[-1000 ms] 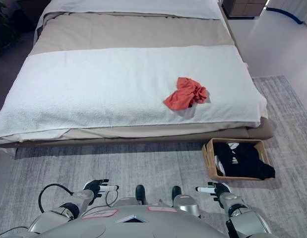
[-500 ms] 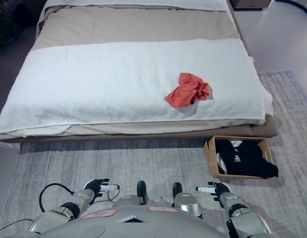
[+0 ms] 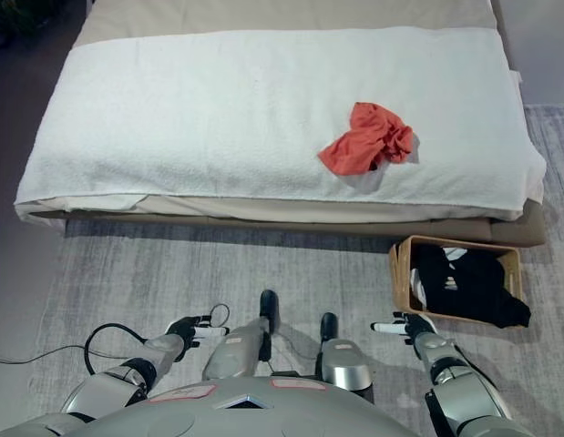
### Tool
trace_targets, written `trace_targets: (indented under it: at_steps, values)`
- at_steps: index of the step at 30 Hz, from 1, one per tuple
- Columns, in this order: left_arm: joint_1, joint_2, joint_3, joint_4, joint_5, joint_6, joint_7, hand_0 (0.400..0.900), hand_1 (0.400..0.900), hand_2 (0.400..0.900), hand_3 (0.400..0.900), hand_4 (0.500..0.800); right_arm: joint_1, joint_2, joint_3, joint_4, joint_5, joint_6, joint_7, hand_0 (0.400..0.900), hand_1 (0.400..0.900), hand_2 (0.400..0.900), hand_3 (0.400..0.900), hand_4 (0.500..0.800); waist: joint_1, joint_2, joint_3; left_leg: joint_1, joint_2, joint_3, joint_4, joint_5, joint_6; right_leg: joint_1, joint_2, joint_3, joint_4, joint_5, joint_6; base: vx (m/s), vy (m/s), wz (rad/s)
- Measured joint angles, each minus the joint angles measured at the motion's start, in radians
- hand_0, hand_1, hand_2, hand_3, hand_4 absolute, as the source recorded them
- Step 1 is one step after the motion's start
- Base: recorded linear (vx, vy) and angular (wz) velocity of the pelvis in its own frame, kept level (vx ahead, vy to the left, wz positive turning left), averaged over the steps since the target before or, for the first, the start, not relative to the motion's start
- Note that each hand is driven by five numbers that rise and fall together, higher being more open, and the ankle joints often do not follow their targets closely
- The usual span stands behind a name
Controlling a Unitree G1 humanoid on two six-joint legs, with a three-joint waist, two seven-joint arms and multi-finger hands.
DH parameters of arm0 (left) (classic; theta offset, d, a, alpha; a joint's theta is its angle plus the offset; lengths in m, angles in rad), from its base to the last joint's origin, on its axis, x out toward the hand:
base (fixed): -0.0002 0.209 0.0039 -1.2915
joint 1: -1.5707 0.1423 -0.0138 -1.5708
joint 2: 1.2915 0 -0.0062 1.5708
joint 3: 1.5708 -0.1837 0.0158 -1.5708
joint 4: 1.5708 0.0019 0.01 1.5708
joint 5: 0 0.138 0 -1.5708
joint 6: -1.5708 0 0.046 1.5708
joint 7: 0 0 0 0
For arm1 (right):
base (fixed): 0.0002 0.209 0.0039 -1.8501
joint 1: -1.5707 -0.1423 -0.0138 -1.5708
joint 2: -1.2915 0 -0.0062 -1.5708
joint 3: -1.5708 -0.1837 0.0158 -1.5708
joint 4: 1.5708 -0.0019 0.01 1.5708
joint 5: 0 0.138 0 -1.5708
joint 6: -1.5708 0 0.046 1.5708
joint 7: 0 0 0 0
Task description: Put the clothes on the bed into the basket.
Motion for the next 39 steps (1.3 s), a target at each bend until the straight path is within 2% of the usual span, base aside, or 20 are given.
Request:
trace_targets:
  at_steps: [2, 3, 4, 5, 6, 9, 11, 12, 13, 15, 19, 20, 24, 25, 26, 29, 31, 33, 37, 39]
  values:
    - [0.009, -0.004, 0.000, -0.004, -0.007, -0.001, -0.001, 0.900, 0.900, 0.900, 0.900, 0.800, 0.001, -0.008, 0.001, 0.005, 0.000, 0.000, 0.003, 0.900, 0.900, 0.900, 0.900, 0.800, 0.008, 0.028, -0.005, 0.020, 0.020, 0.000, -0.024, 0.003, 0.005, 0.017, 0.021, 0.027, 0.003, -0.014, 0.033, 0.17, 0.142, -0.52]
    - [0.014, -0.002, 0.000, -0.004, -0.007, -0.003, 0.001, 0.900, 0.900, 0.900, 0.900, 0.800, 0.001, -0.006, 0.002, 0.009, 0.000, -0.001, -0.001, 0.900, 0.900, 0.900, 0.900, 0.800, 0.012, 0.040, 0.003, 0.036, 0.028, 0.010, -0.020, 0.022, 0.081, 0.035, 0.039, 0.045, 0.001, -0.021, 0.054, 0.23, 0.215, -0.69]
    - [0.010, 0.006, 0.002, -0.003, -0.007, -0.003, 0.001, 0.900, 0.900, 0.900, 0.900, 0.800, -0.007, 0.005, 0.003, 0.009, -0.002, 0.000, 0.006, 0.900, 0.900, 0.900, 0.900, 0.800, 0.010, 0.015, 0.004, 0.052, 0.010, 0.016, -0.021, -0.009, 0.080, 0.030, 0.007, 0.069, 0.001, -0.023, 0.050, 0.31, 0.295, -0.86]
    - [0.013, 0.011, 0.009, -0.003, -0.007, -0.004, 0.003, 0.900, 0.900, 0.900, 0.900, 0.800, -0.003, 0.015, 0.003, 0.011, -0.005, 0.000, 0.010, 0.900, 0.900, 0.900, 0.900, 0.800, 0.017, -0.004, -0.004, 0.065, -0.007, 0.048, -0.021, -0.021, 0.095, 0.033, -0.015, 0.102, 0.002, -0.031, 0.069, 0.16, 0.171, -0.40]
    - [0.008, 0.014, 0.010, -0.001, -0.007, -0.004, 0.002, 0.900, 0.900, 0.900, 0.900, 0.800, -0.005, 0.020, 0.003, 0.007, -0.008, -0.001, 0.011, 0.900, 0.900, 0.900, 0.900, 0.800, 0.022, -0.018, -0.009, 0.078, -0.022, 0.072, -0.021, -0.033, 0.109, 0.037, -0.033, 0.116, 0.005, -0.028, 0.072, 0.15, 0.184, -0.31]
    - [-0.008, 0.022, 0.015, -0.004, -0.007, -0.010, 0.003, 0.900, 0.900, 0.900, 0.900, 0.800, -0.005, 0.037, 0.002, 0.007, -0.009, -0.001, 0.018, 0.900, 0.900, 0.900, 0.900, 0.800, 0.036, -0.043, -0.016, 0.098, -0.055, 0.116, -0.010, -0.048, 0.145, 0.046, -0.078, 0.138, 0.024, -0.044, 0.116, 0.19, 0.271, -0.27]
    - [-0.025, 0.032, 0.021, -0.009, -0.007, -0.011, 0.002, 0.900, 0.900, 0.900, 0.900, 0.800, -0.009, 0.047, 0.001, 0.009, -0.010, 0.002, 0.031, 0.900, 0.900, 0.900, 0.900, 0.800, 0.036, -0.056, -0.018, 0.102, -0.068, 0.127, 0.017, -0.079, 0.171, 0.042, -0.090, 0.145, 0.059, -0.054, 0.140, 0.16, 0.236, -0.15]
    - [-0.035, 0.037, 0.023, -0.014, -0.007, -0.013, 0.001, 0.900, 0.900, 0.900, 0.900, 0.800, -0.012, 0.052, 0.001, 0.009, -0.009, 0.002, 0.033, 0.900, 0.900, 0.900, 0.900, 0.800, 0.034, -0.065, -0.027, 0.103, -0.074, 0.131, 0.024, -0.108, 0.174, 0.023, -0.091, 0.148, 0.087, -0.054, 0.140, 0.15, 0.249, -0.01]
    - [-0.028, 0.040, 0.023, -0.012, -0.007, -0.012, 0.002, 0.900, 0.900, 0.900, 0.900, 0.800, -0.012, 0.054, 0.001, 0.007, -0.009, 0.002, 0.034, 0.900, 0.900, 0.900, 0.900, 0.800, 0.035, -0.064, -0.034, 0.105, -0.067, 0.135, 0.027, -0.103, 0.177, 0.017, -0.089, 0.149, 0.112, -0.065, 0.152, 0.16, 0.241, 0.08]
    - [-0.053, 0.050, 0.024, -0.010, -0.007, -0.011, 0.002, 0.900, 0.900, 0.900, 0.900, 0.800, -0.013, 0.060, 0.001, 0.008, -0.009, 0.004, 0.036, 0.900, 0.900, 0.900, 0.900, 0.800, 0.033, -0.088, -0.046, 0.098, -0.078, 0.134, 0.046, -0.135, 0.189, 0.000, -0.093, 0.147, 0.155, -0.068, 0.158, 0.18, 0.272, 0.11]
    - [-0.061, 0.062, 0.021, -0.006, -0.007, -0.009, 0.001, 0.900, 0.900, 0.900, 0.900, 0.800, -0.010, 0.066, 0.000, 0.016, -0.008, 0.009, 0.036, 0.900, 0.900, 0.900, 0.900, 0.800, 0.025, -0.110, -0.068, 0.116, -0.064, 0.119, 0.040, -0.133, 0.205, -0.086, -0.081, 0.147, 0.361, -0.080, 0.177, 0.12, 0.226, 0.15]
    - [-0.058, 0.070, 0.014, -0.006, -0.007, -0.010, 0.001, 0.900, 0.900, 0.900, 0.900, 0.800, -0.010, 0.070, 0.001, 0.017, -0.008, 0.009, 0.036, 0.900, 0.900, 0.900, 0.900, 0.800, 0.015, -0.121, -0.073, 0.124, -0.080, 0.107, 0.041, -0.148, 0.213, -0.104, -0.080, 0.149, 0.414, -0.068, 0.182, 0.15, 0.257, 0.20]
    - [-0.047, 0.089, -0.010, -0.003, -0.007, -0.004, 0.001, 0.900, 0.900, 0.900, 0.900, 0.800, -0.010, 0.080, 0.002, 0.017, -0.007, 0.008, 0.038, 0.900, 0.900, 0.900, 0.900, 0.800, 0.011, -0.132, -0.071, 0.157, -0.084, 0.096, 0.039, -0.149, 0.234, -0.174, -0.098, 0.150, 0.618, -0.059, 0.208, 0.10, 0.104, 0.12]
    - [-0.047, 0.092, -0.010, -0.004, -0.007, -0.001, 0.002, 0.900, 0.900, 0.900, 0.900, 0.800, -0.011, 0.081, 0.002, 0.015, -0.007, 0.007, 0.041, 0.900, 0.900, 0.900, 0.900, 0.800, 0.014, -0.131, -0.066, 0.168, -0.085, 0.084, 0.038, -0.153, 0.259, -0.191, -0.100, 0.144, 0.642, -0.068, 0.201, 0.14, 0.064, 0.23]
    - [-0.047, 0.096, -0.010, -0.002, -0.007, 0.003, 0.002, 0.900, 0.900, 0.900, 0.900, 0.800, -0.010, 0.083, 0.003, 0.014, -0.007, 0.007, 0.046, 0.900, 0.900, 0.900, 0.900, 0.800, 0.013, -0.125, -0.062, 0.177, -0.085, 0.073, 0.032, -0.164, 0.277, -0.194, -0.100, 0.125, 0.628, -0.077, 0.199, 0.17, 0.024, 0.27]
    - [-0.049, 0.104, -0.020, 0.000, -0.007, 0.009, 0.003, 0.900, 0.900, 0.900, 0.900, 0.800, -0.021, 0.081, 0.005, 0.013, -0.007, 0.006, 0.048, 0.900, 0.900, 0.900, 0.900, 0.800, 0.015, -0.114, -0.045, 0.191, -0.090, 0.068, 0.028, -0.148, 0.295, -0.200, -0.110, 0.055, 0.479, -0.076, 0.195, 0.09, -0.037, 0.17]
    - [-0.048, 0.101, -0.014, 0.006, -0.008, 0.010, 0.001, 0.900, 0.900, 0.900, 0.900, 0.800, -0.021, 0.080, 0.011, -0.005, -0.007, 0.007, 0.048, 0.900, 0.900, 0.900, 0.900, 0.800, 0.012, -0.105, -0.030, 0.207, -0.093, 0.061, 0.024, -0.148, 0.294, -0.200, -0.116, 0.055, 0.320, -0.065, 0.206, 0.08, -0.084, 0.12]
    - [-0.047, 0.104, -0.009, 0.006, -0.008, 0.010, 0.003, 0.900, 0.900, 0.900, 0.900, 0.800, -0.022, 0.080, 0.025, -0.037, -0.007, 0.010, 0.047, 0.900, 0.900, 0.900, 0.900, 0.800, 0.015, -0.115, -0.019, 0.212, -0.107, 0.061, 0.016, -0.149, 0.283, -0.228, -0.144, 0.054, 0.208, -0.029, 0.238, 0.07, -0.120, 0.06]
    - [-0.034, 0.106, -0.003, 0.006, -0.007, 0.010, 0.002, 0.900, 0.900, 0.900, 0.900, 0.800, -0.028, 0.079, 0.033, -0.110, -0.007, 0.008, 0.041, 0.900, 0.900, 0.900, 0.900, 0.800, 0.016, -0.134, -0.006, 0.218, -0.116, 0.061, 0.003, -0.145, 0.281, -0.244, -0.167, 0.049, 0.128, 0.049, 0.242, 0.07, -0.127, 0.07]
    - [-0.029, 0.106, 0.001, 0.006, -0.007, 0.010, 0.002, 0.900, 0.900, 0.900, 0.900, 0.800, -0.034, 0.066, 0.033, -0.156, -0.007, 0.010, 0.033, 0.900, 0.900, 0.900, 0.900, 0.800, 0.018, -0.141, -0.006, 0.220, -0.119, 0.056, -0.014, -0.147, 0.261, -0.227, -0.163, 0.053, 0.104, 0.053, 0.242, 0.17, -0.204, 0.09]
